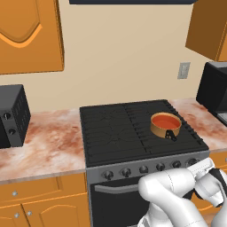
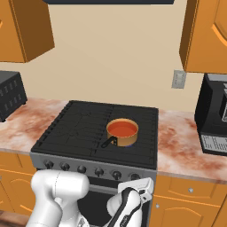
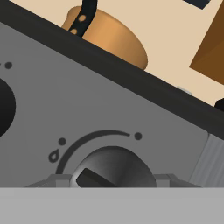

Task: Wait until the marinara sauce is simmered to a deep red color and then turn off the stove.

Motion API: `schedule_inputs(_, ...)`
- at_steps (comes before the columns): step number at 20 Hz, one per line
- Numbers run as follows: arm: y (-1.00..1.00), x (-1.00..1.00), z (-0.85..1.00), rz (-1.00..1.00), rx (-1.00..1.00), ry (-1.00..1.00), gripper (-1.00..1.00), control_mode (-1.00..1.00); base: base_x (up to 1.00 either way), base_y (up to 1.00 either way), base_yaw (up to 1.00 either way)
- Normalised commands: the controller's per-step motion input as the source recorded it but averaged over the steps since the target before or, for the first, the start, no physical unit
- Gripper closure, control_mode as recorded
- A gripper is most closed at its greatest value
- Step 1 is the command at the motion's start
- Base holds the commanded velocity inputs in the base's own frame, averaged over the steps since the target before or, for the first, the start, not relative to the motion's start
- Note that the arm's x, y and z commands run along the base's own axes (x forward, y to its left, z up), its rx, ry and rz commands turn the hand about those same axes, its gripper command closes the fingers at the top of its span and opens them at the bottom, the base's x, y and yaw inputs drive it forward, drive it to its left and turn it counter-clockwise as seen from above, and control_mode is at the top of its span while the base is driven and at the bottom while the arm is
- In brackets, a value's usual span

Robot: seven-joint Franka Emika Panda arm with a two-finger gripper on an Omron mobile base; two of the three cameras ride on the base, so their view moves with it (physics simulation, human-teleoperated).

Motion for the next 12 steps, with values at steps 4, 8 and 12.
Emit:
schedule_inputs(4, 0.00, 0.00, 0.00, 0.00, 0.00, 0.00, 1.00, -1.00, 0.00, 0.00, 0.00)
schedule_inputs(8, 0.00, 0.00, 0.00, 0.00, 0.00, 0.00, 1.00, -1.00, 0.00, 0.00, 0.00)
schedule_inputs(12, 0.00, 0.00, 0.00, 0.00, 0.00, 0.00, 1.00, -1.00, 0.00, 0.00, 0.00)
